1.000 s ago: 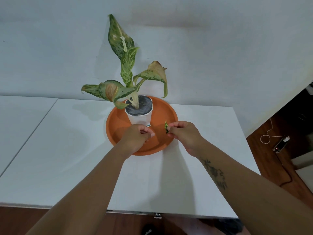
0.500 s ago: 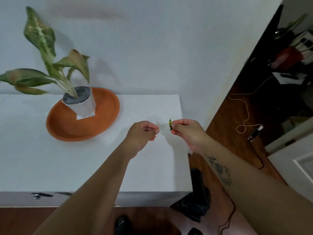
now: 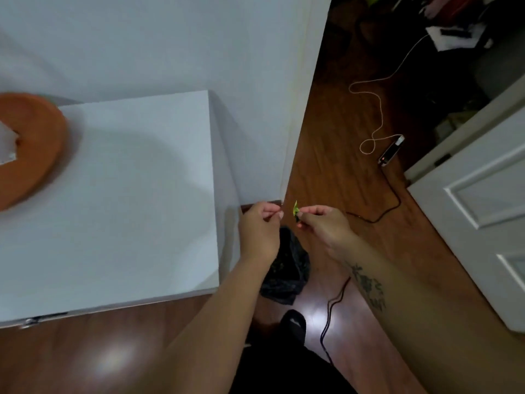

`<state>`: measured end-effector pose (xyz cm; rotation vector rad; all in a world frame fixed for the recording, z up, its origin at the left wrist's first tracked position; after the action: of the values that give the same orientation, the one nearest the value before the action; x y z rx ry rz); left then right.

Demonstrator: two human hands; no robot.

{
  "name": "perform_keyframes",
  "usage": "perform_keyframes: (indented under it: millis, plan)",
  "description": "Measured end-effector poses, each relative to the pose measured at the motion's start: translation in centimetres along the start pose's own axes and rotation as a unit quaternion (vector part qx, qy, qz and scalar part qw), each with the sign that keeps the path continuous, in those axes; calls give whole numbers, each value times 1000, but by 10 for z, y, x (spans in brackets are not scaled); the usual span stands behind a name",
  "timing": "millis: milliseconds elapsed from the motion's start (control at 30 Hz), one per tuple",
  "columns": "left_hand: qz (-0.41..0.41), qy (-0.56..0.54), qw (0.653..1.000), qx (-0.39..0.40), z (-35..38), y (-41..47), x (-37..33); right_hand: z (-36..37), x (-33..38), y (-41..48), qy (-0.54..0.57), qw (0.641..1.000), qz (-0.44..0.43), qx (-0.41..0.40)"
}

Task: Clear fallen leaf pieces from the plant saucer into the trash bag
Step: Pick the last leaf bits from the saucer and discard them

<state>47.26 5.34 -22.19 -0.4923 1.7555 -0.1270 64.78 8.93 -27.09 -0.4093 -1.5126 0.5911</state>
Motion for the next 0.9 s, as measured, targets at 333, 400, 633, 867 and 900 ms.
perform_keyframes:
  millis: [333, 400, 633, 867, 900]
  plan:
    - [-122, 50, 991, 9, 53, 32, 196, -31, -162, 74, -15, 993, 119, -19]
    - [-116, 86, 989, 8, 60, 46, 224, -31, -195, 93, -18, 991, 135, -18]
    - [-135, 162, 976, 47, 88, 87, 303, -15, -279, 140, -78, 984, 158, 25]
    - [-147, 158, 976, 30, 74, 87, 326, -34, -295, 145, -105, 982, 149, -41]
    - [-145, 156, 977, 30, 74, 85, 323, -34, -289, 143, -106, 983, 147, -41]
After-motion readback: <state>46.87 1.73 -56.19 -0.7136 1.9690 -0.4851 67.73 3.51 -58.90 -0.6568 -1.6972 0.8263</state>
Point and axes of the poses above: each hand's wrist, its own y-axis towards the middle knuckle, its own z-axis out of the palm, x = y × z, the point moved 10 cm from there along y, towards the middle knuckle, and after that the axes turned 9 degrees about x, right-handed, at the moved point
